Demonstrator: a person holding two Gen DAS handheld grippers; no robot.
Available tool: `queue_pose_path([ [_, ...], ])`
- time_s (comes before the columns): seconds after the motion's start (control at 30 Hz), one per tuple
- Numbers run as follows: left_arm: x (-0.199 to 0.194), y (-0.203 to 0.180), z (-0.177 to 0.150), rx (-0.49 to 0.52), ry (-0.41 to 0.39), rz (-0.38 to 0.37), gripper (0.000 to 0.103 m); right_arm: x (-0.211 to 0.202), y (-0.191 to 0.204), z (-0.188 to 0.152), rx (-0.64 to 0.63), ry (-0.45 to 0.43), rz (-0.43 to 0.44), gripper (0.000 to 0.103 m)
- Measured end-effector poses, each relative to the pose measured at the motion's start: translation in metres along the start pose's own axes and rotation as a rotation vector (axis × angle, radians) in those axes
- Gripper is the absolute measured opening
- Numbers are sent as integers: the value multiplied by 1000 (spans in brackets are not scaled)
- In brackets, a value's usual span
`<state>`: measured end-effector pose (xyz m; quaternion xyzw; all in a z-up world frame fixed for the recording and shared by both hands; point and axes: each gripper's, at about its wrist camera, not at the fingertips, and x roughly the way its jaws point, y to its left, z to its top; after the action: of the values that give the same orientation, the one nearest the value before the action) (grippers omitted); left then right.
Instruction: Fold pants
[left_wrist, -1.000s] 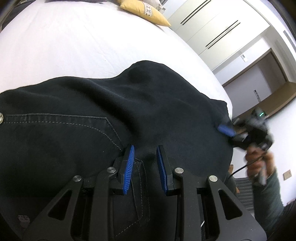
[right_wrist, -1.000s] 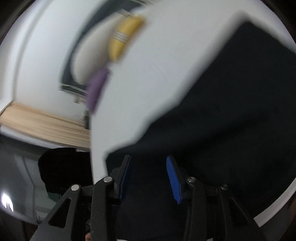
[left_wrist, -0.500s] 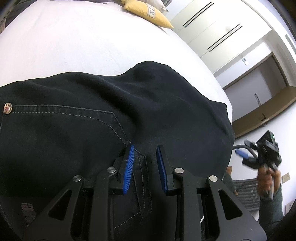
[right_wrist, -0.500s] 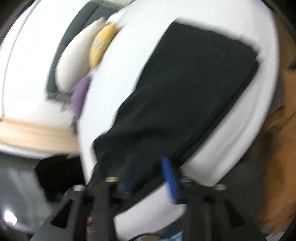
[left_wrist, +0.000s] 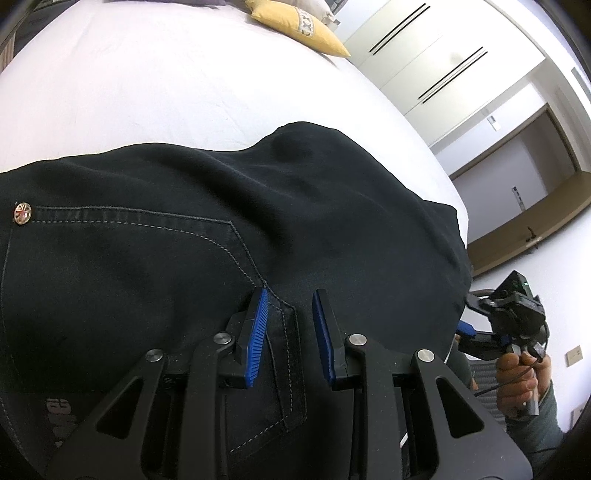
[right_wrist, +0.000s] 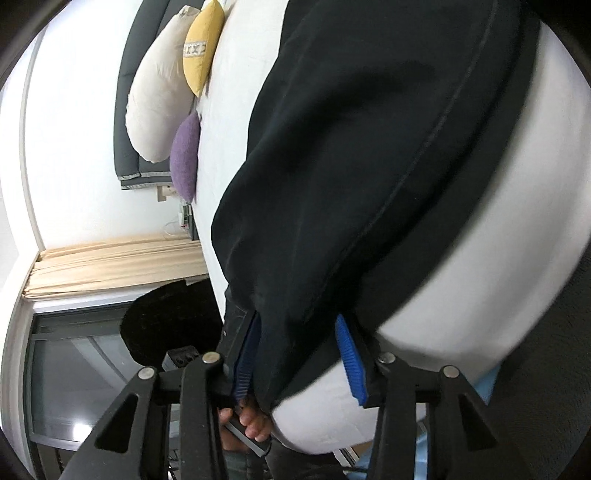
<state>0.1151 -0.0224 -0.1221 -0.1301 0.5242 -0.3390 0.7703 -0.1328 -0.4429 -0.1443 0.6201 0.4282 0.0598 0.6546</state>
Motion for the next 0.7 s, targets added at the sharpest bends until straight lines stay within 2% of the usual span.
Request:
queue_pose_path([
  [0.03,0,0,0,1,0,0,24,3,0,1,-1,2,1,27],
  [0.07,0,0,0,1,0,0,24,5,1,2,-7,0,-10,8],
  [0.1,0,0,0,0,0,1,24,5,-2,1,-14,-9,-32,7],
  [0.33,-2,-2,-1,16,13,19,24,-12,3,-17,-23,-61,-31,3],
  [0.4,-1,-1,-1,11,12,10,24,-7,-20,-19,39,-59,-37,2],
  [0.47,0,-2,0,9,11,12,24,-2,-40,-17,93,-65,18,1],
  [0.6,-2,-7,3,3,16,39,24,-7,-30,-18,56,-82,11,1],
  [0.7,-16,-20,5,0,-16,71,24,-10,-19,-17,-1,-97,-13,2],
])
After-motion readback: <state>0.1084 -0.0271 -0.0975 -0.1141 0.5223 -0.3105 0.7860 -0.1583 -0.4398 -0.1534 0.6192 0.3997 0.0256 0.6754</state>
